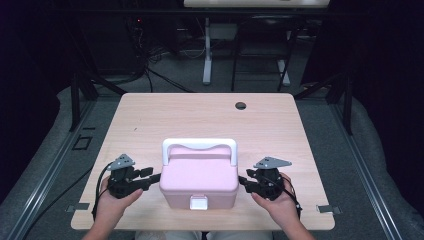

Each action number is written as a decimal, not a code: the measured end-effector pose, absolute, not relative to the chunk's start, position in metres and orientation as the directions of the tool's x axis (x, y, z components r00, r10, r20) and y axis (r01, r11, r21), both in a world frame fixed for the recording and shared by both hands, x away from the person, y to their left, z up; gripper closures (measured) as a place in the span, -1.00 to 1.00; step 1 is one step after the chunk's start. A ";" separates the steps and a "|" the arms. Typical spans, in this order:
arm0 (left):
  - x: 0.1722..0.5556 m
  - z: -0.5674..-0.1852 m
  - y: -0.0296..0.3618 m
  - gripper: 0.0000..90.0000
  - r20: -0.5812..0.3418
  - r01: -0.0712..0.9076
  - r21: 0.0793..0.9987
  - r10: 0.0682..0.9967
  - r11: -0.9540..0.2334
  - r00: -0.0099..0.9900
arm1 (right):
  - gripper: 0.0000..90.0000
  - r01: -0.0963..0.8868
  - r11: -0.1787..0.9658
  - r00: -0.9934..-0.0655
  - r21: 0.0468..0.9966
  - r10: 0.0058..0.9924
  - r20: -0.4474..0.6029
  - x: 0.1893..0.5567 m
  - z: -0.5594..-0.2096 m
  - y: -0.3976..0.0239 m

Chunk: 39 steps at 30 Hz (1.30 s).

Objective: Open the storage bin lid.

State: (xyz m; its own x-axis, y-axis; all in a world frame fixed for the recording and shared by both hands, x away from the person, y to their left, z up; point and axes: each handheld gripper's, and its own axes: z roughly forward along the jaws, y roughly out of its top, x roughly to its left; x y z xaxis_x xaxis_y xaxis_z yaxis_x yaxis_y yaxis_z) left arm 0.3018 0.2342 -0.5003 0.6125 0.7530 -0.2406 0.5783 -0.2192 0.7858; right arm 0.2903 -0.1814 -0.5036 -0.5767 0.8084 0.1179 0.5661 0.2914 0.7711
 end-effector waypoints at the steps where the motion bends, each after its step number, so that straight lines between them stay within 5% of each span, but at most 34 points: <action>1: 0.303 -0.496 0.237 0.19 -0.245 0.580 0.783 0.746 -0.225 0.619 | 0.27 0.567 0.301 -0.589 0.767 0.799 0.121 0.292 -0.500 -0.182; 39: 0.322 -0.435 0.215 0.11 -0.200 0.541 0.759 0.662 -0.362 0.723 | 0.24 0.547 0.361 -0.682 0.756 0.715 0.152 0.308 -0.433 -0.178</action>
